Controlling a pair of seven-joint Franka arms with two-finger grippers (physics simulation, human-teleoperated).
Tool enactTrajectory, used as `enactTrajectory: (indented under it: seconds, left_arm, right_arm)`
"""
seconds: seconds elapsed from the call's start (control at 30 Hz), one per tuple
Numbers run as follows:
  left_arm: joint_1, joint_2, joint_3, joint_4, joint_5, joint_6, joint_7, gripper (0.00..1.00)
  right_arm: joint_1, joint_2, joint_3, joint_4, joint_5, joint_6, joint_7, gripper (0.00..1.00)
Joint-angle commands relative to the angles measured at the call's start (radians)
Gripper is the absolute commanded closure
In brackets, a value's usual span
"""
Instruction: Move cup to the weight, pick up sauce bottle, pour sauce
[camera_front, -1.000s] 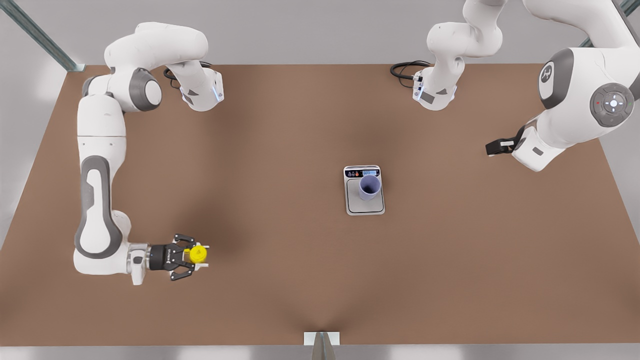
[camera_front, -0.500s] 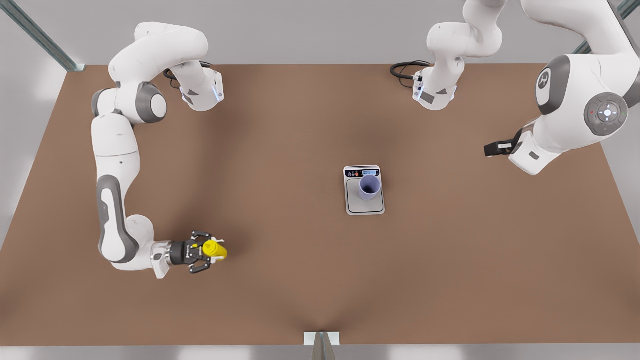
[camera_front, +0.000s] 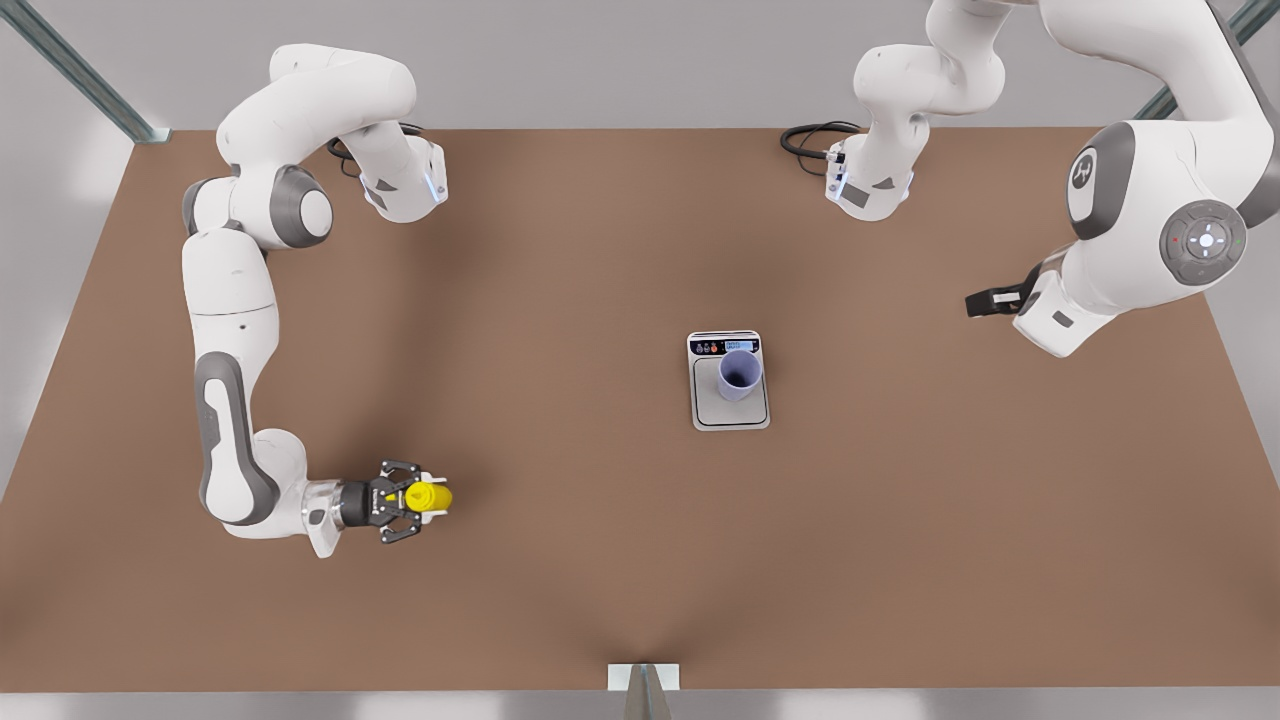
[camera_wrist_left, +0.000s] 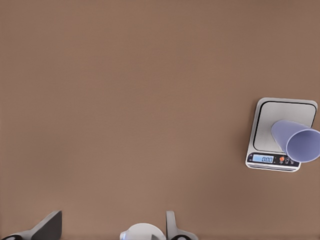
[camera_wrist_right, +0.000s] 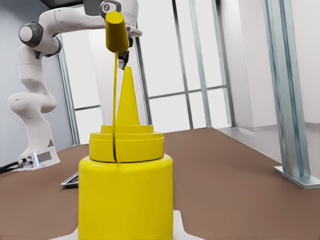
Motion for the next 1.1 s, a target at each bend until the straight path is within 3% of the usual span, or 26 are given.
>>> enactTrajectory:
  seconds: [0.0,0.53,0.6,0.63,0.67,1.07]
  left_arm:
    - [0.0,-0.001,0.0,0.0,0.0,0.002,0.0,0.0]
    - [0.0,-0.001,-0.003,0.002,0.003,0.003,0.0,0.0]
    - [0.0,0.001,-0.003,0.0,0.002,0.003,0.0,0.0]
    - [0.0,0.001,-0.003,0.0,0.002,0.003,0.0,0.0]
    - [0.0,0.001,-0.003,0.0,0.002,0.003,0.0,0.0]
    - [0.0,0.002,-0.003,0.0,0.002,0.003,0.0,0.0]
  right_arm:
    - [0.002,0.001,0.0,0.0,-0.001,0.0,-0.002,0.39]
    - [0.005,0.021,0.0,-0.035,-0.006,0.003,-0.044,0.36]
    - [0.006,0.023,-0.001,-0.035,-0.006,0.003,-0.044,0.25]
    - [0.006,0.023,0.0,-0.035,-0.008,0.003,-0.041,0.07]
    - [0.006,0.023,0.0,-0.035,-0.006,0.003,-0.038,0.0]
    - [0.008,0.024,0.0,-0.048,-0.006,0.005,-0.038,0.0]
